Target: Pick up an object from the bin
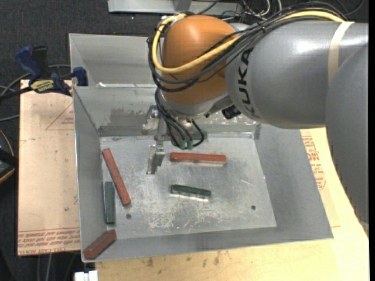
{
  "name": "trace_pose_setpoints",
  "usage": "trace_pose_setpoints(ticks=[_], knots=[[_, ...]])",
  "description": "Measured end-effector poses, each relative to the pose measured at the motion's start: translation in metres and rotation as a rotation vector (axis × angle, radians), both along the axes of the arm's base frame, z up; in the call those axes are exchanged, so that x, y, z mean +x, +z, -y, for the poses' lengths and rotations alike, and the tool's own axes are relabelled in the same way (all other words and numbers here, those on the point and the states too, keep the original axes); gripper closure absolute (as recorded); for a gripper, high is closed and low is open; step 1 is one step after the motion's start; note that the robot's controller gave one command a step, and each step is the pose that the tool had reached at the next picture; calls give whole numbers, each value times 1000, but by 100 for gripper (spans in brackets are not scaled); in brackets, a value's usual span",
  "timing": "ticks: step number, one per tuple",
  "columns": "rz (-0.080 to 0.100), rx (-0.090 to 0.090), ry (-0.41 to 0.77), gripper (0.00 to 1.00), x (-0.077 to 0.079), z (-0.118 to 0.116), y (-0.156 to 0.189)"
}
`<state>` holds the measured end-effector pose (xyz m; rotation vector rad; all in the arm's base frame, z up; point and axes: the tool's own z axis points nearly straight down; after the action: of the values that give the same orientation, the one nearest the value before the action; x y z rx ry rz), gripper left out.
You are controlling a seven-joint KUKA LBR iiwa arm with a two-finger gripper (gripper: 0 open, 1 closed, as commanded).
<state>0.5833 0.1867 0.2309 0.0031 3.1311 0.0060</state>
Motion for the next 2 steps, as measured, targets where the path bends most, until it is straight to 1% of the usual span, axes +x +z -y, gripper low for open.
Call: trace_pose_setpoints(ticks=[1, 2], knots=[[-11, -2, -76, 0, -10, 38, -48], [-14, -3, -177, 0, -12, 65, -54]])
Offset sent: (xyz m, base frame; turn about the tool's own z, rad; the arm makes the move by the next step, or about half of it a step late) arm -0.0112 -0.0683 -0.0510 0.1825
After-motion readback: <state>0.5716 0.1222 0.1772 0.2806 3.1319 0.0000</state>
